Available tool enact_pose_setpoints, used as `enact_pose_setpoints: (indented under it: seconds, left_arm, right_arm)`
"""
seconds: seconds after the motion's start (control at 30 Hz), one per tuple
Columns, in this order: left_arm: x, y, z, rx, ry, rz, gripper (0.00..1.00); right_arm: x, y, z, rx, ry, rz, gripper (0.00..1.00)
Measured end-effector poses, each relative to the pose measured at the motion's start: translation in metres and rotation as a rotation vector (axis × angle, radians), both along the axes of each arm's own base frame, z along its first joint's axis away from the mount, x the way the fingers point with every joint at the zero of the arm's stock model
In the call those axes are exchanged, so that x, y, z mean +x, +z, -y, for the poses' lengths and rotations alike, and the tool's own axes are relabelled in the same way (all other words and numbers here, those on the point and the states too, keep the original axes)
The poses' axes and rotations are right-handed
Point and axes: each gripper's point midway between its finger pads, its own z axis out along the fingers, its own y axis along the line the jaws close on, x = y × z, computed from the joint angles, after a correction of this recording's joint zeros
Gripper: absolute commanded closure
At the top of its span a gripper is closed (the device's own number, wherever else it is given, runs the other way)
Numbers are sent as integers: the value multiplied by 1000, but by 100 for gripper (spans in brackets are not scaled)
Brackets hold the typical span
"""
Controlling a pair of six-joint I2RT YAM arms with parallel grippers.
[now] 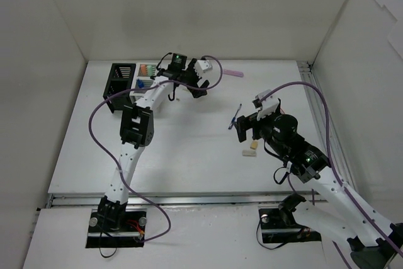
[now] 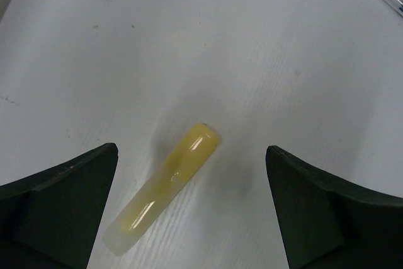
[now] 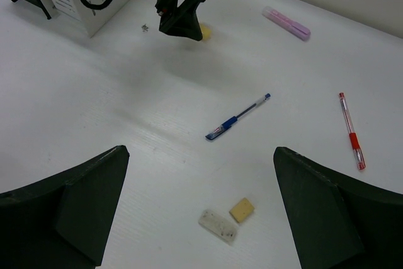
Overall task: Sort the stationery into containers
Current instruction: Pick up the stationery from the center of the board.
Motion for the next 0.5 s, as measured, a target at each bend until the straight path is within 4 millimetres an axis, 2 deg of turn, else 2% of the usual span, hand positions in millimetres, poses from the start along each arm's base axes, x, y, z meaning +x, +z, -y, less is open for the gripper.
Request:
enact_pose_setpoints:
  seconds: [0.17,0.33,0.5]
  left_arm:
    - [4,-21,4,-29,54,-85,0]
    - [4,-22,4,-50,103,-142,0]
    - [2,-29,-1,-41,165,-195,0]
  right_arm:
    - [-3,-1,5,3,-6,3,2]
    - [-10,-2,11,4,-13,7,2]
    - [-14,5,16,21,-23,34,2]
